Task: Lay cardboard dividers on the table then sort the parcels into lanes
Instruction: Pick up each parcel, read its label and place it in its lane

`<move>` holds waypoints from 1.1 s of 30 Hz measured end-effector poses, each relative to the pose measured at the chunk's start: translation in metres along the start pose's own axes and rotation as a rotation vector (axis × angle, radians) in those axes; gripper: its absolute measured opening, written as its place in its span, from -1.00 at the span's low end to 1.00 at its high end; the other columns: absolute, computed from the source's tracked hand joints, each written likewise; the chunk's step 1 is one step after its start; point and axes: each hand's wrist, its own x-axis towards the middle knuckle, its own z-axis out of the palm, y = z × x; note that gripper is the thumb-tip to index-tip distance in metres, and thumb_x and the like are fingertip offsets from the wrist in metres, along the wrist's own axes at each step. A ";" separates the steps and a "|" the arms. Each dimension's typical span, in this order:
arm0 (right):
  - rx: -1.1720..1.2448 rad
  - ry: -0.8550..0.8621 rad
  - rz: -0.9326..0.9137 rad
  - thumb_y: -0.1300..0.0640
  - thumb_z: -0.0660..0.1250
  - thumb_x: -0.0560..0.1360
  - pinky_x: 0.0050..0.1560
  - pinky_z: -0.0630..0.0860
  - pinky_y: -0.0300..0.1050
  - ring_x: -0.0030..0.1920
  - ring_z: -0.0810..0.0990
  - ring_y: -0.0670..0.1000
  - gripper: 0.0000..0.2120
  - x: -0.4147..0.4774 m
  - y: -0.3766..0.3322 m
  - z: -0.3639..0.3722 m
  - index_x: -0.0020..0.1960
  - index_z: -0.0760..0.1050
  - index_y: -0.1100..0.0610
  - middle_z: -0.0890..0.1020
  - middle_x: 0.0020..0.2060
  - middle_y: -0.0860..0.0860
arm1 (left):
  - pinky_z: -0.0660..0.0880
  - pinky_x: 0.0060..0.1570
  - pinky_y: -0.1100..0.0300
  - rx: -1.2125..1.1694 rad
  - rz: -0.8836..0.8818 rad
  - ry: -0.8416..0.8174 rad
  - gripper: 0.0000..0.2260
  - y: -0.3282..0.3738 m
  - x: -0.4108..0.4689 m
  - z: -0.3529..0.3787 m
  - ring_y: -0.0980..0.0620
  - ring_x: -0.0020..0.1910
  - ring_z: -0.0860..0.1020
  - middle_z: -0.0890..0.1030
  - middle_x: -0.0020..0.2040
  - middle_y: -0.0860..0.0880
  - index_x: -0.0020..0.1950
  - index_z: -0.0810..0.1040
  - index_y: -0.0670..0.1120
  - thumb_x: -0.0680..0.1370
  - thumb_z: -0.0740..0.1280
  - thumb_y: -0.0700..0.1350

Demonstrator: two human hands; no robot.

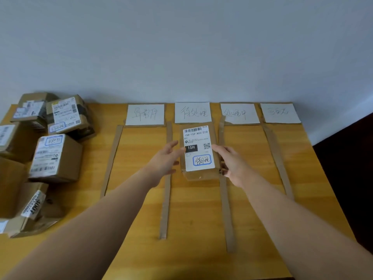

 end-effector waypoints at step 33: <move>-0.416 0.238 -0.209 0.11 0.26 0.56 0.18 0.45 -0.06 0.22 0.47 0.05 -0.62 0.023 -0.031 -0.001 0.37 0.37 0.11 0.48 0.30 0.04 | 0.52 0.17 -0.03 0.233 0.080 0.156 -0.58 0.015 0.040 0.001 -0.03 0.05 0.52 0.47 0.30 -0.13 0.48 0.27 -0.01 0.62 0.20 -0.14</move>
